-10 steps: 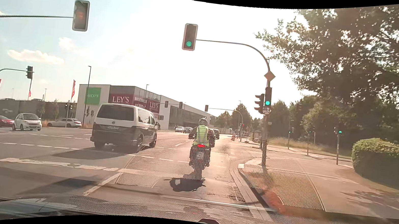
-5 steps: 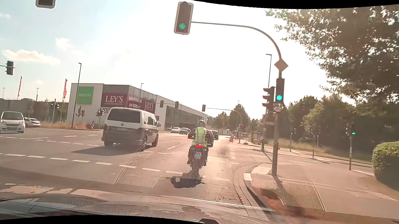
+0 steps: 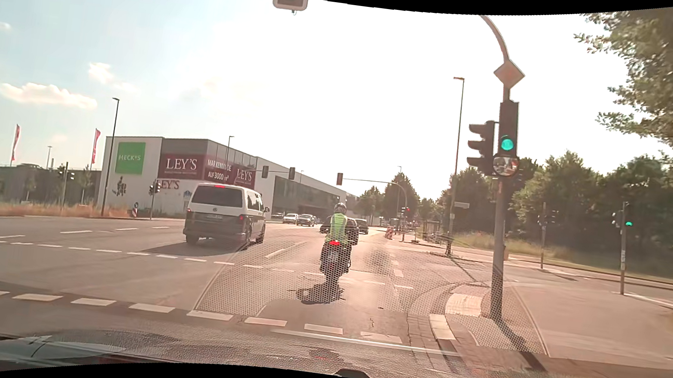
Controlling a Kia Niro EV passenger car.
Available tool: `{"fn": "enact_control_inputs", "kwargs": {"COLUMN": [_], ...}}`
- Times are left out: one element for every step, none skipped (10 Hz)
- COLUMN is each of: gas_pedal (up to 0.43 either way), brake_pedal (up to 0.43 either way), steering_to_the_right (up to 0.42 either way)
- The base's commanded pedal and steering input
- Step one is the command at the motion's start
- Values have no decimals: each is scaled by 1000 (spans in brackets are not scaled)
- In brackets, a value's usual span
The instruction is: Follow the waypoints while adhering to traffic rules and regulations
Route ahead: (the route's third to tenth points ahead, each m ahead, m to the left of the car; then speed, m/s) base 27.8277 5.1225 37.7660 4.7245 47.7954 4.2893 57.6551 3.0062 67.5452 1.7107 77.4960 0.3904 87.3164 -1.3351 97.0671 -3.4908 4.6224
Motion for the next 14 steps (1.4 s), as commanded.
{"fn": "enact_control_inputs", "kwargs": {"gas_pedal": [268, 268, 268, 268, 268, 268, 268, 268, 268, 268, 280, 280, 280, 280], "brake_pedal": [0, 0, 0, 0, 0, 0, 0, 0, 0, 0, 0, 0, 0, 0], "steering_to_the_right": [16, 11, 8, 6, 6, 6, 6, 5, 4, 4, 5, 5, 5, 4]}}
